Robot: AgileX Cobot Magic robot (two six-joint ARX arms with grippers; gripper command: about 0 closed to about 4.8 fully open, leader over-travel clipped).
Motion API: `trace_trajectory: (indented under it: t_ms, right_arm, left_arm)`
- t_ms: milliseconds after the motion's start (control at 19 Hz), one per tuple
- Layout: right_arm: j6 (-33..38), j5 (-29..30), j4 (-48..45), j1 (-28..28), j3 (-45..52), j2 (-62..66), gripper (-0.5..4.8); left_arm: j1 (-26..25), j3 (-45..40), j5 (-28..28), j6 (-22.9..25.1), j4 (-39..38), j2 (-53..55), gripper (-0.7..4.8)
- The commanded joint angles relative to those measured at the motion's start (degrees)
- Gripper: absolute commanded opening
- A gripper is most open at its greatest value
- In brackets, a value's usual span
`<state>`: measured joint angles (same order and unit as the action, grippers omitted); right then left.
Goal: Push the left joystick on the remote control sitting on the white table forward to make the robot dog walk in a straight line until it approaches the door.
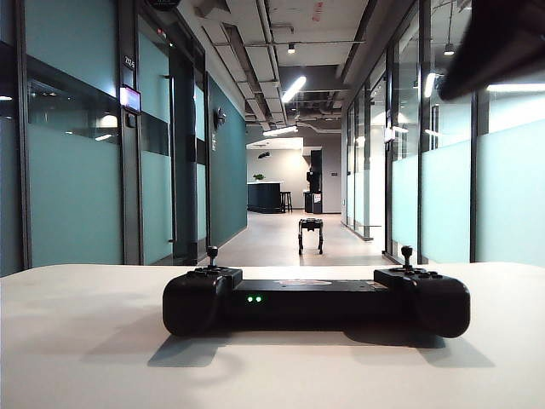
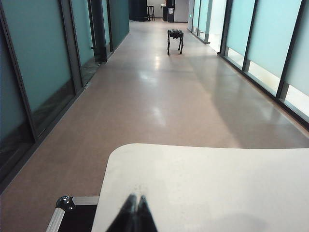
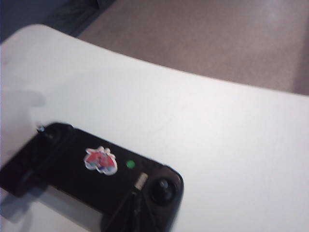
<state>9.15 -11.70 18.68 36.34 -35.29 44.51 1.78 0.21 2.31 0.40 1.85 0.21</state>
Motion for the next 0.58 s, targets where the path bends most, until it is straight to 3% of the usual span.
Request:
trace_trajectory:
  t_ms: [53, 263, 579]
  right_arm:
    - [-0.63, -0.35, -3.93, -7.58, 5.03, -6.10, -0.05]
    - [-3.67, 0.48, -14.82, -16.59, 14.91, -16.96, -0.04]
    - [-5.31, 1.60, -16.15, -26.84, 23.63, -30.93, -0.05]
  left_arm:
    - [0.02, 0.20, 0.07, 0.20, 0.37, 0.02, -0.05]
    - [0.02, 0.20, 0.07, 0.22, 0.39, 0.02, -0.05]
    - [0.02, 0.20, 0.07, 0.20, 0.37, 0.02, -0.05]
